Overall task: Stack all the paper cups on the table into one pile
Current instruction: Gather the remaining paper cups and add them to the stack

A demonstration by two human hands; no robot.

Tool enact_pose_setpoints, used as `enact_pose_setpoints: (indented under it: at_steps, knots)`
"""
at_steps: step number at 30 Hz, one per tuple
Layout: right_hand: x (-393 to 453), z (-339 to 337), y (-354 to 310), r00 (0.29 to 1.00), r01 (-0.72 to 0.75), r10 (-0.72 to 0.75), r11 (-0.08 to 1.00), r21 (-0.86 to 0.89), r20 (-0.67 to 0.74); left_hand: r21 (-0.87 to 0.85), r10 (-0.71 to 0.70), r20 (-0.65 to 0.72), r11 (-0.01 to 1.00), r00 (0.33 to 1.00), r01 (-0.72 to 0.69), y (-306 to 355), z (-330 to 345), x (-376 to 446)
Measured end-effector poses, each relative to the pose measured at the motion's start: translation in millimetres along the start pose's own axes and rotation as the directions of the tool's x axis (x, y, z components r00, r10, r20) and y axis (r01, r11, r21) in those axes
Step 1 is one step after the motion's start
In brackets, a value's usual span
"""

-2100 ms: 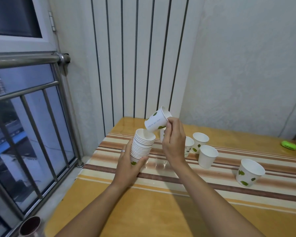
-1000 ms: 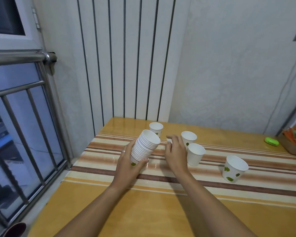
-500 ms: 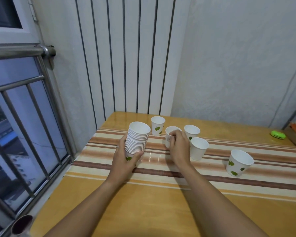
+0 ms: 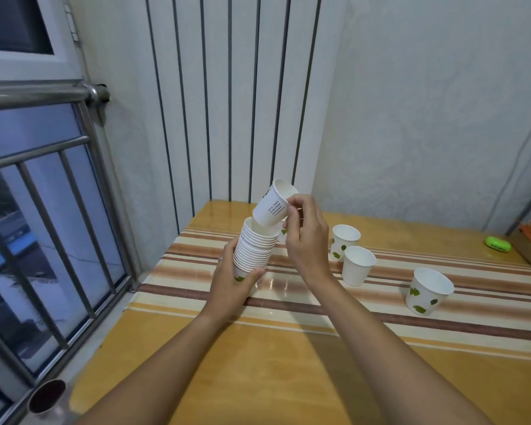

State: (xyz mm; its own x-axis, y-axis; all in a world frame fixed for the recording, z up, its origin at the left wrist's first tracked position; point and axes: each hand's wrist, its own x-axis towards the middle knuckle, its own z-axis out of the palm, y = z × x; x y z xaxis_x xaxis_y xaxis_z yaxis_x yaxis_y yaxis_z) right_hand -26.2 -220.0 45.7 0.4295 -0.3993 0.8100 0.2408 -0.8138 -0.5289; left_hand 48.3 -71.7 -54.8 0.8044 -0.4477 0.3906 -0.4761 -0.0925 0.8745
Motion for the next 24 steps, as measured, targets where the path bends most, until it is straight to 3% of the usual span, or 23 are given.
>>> enact_pose_setpoints:
  at_steps: [7, 15, 24]
  knots:
    - [-9, -1, -5, 0.981, 0.112, -0.105, 0.993, -0.037, 0.161, -0.047, -0.015, -0.033, 0.999, 0.999, 0.013, 7, 0, 1]
    - [-15, -4, 7, 0.963, 0.079, -0.068, 0.996, -0.032, 0.262, -0.062, 0.019, -0.032, 0.998, 0.999, -0.021, 12, 4, 3]
    - [-30, -16, 28, 0.968, 0.091, -0.081, 0.995, -0.032, 0.236, -0.114, 0.021, -0.035, 0.993, 0.999, -0.025, 15, 29, 2]
